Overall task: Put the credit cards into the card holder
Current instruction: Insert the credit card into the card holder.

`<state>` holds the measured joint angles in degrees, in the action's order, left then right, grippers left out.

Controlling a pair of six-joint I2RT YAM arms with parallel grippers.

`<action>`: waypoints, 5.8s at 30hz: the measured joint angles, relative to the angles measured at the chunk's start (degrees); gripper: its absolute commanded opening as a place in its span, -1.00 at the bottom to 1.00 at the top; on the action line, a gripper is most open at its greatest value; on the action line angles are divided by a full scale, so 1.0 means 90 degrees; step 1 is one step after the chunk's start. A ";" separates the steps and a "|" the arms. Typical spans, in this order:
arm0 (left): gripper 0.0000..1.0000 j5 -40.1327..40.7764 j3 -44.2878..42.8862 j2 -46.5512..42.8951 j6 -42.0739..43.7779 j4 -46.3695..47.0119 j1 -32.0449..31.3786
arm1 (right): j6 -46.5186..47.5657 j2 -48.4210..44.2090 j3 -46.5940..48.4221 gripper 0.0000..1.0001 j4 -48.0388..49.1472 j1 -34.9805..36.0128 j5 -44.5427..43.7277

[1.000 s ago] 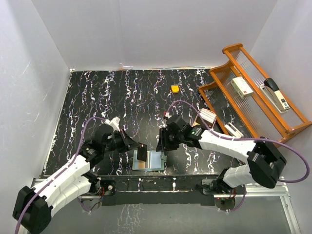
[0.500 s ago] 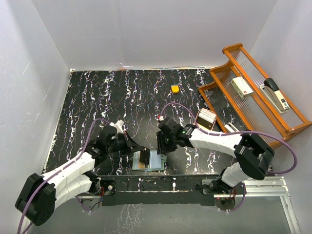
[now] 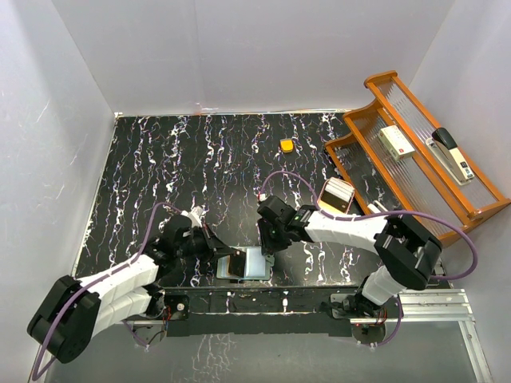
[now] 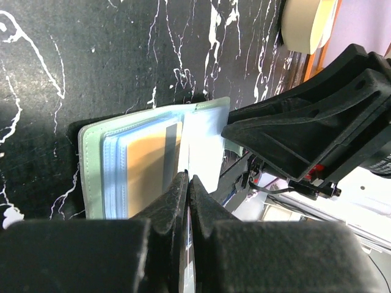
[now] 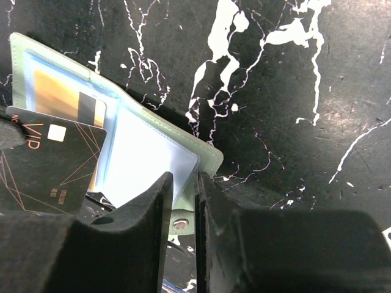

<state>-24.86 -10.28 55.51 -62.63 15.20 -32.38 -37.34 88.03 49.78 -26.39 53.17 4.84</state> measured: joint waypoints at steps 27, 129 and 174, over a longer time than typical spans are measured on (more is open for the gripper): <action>-1.00 -0.0170 0.0228 0.0986 0.0170 0.1358 0.0000 | 0.0192 0.0010 -0.0396 -0.77 0.0398 0.0015 -0.0068; 0.15 0.1163 -0.0765 0.0916 0.0294 -0.0461 -0.0721 | -0.0991 -0.0651 -0.1064 -0.60 0.0554 0.0097 -0.0274; 0.21 0.0967 -0.0452 0.0410 -0.0818 -0.0685 -0.0918 | -0.1324 -0.0597 -0.1331 -0.68 0.1299 0.0131 -0.0097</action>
<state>-16.16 -14.35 59.20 -70.00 9.04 -40.64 -49.25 82.65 37.80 -14.70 54.35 3.97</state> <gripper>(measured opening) 0.603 0.161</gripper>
